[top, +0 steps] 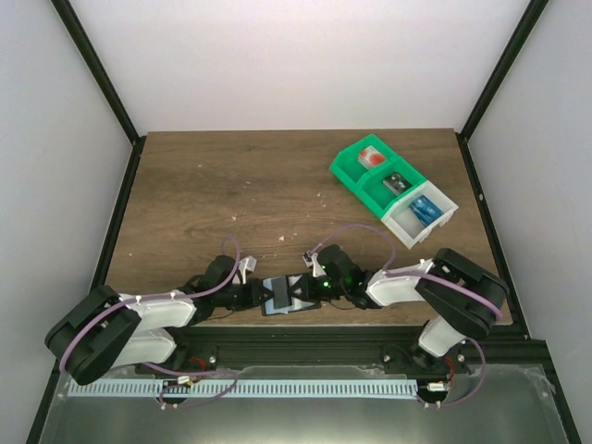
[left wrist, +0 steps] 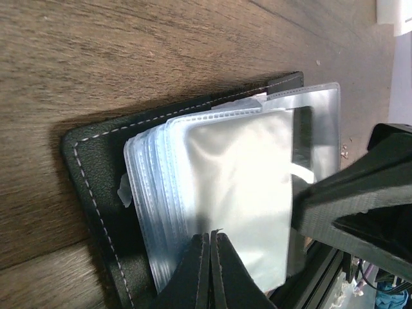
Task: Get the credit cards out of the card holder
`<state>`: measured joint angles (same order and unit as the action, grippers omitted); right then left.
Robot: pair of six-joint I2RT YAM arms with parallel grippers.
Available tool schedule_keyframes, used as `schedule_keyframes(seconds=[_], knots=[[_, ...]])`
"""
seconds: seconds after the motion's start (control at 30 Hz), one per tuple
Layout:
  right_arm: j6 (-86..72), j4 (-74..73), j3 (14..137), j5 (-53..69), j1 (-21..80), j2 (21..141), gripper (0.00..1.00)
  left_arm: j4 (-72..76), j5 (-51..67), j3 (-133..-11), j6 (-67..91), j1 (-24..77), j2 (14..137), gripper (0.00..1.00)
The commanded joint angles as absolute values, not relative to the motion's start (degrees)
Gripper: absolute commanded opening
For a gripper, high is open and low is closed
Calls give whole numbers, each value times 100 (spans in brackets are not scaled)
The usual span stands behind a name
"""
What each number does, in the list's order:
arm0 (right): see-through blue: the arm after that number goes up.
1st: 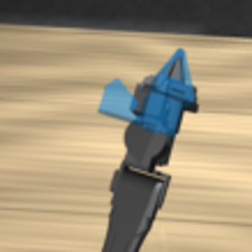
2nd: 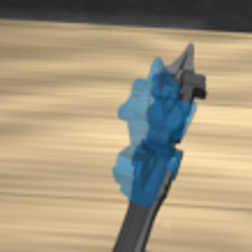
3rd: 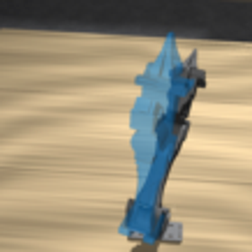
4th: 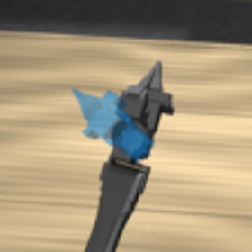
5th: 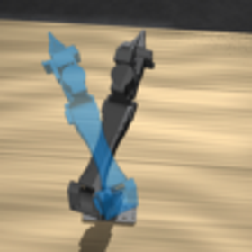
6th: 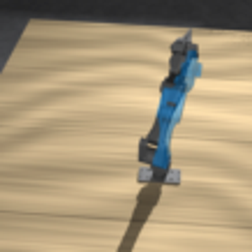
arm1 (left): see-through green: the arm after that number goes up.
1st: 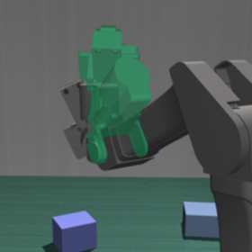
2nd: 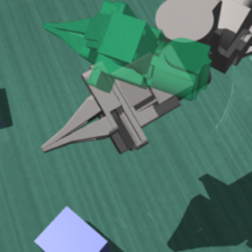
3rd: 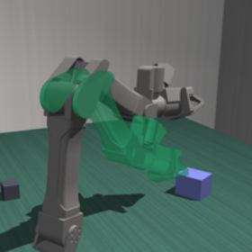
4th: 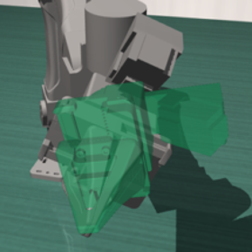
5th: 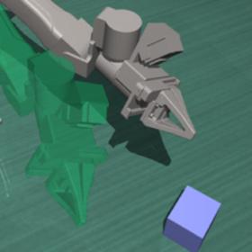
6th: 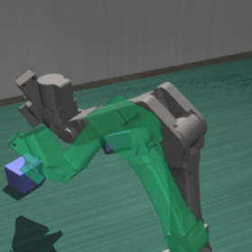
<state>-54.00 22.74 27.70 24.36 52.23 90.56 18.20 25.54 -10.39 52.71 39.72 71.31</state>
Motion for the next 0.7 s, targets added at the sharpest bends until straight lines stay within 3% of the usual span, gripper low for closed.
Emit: schedule_keyframes(seconds=[0.0, 0.23, 0.43, 0.53, 0.67], knots=[[-5343, 1473, 2911, 1935, 5219, 8430, 0, 1695, 2370, -981, 5143, 3931, 7087, 0], [-5351, -451, 3090, 841, 5179, 6755, 0, 1360, 2241, -1339, 4875, 3931, 6645, 0], [-6242, -1153, 3361, 641, 5145, 5926, 0, 1356, 2034, -1782, 3958, 3954, 5875, 15], [-7129, -1250, 3512, 932, 5108, 5812, 1, 1293, 1740, -1956, 3022, 4097, 5355, 28], [-8695, -1705, 3777, 1463, 5035, 5852, 1, 1555, 1815, -1825, 1646, 4219, 4521, 33]])
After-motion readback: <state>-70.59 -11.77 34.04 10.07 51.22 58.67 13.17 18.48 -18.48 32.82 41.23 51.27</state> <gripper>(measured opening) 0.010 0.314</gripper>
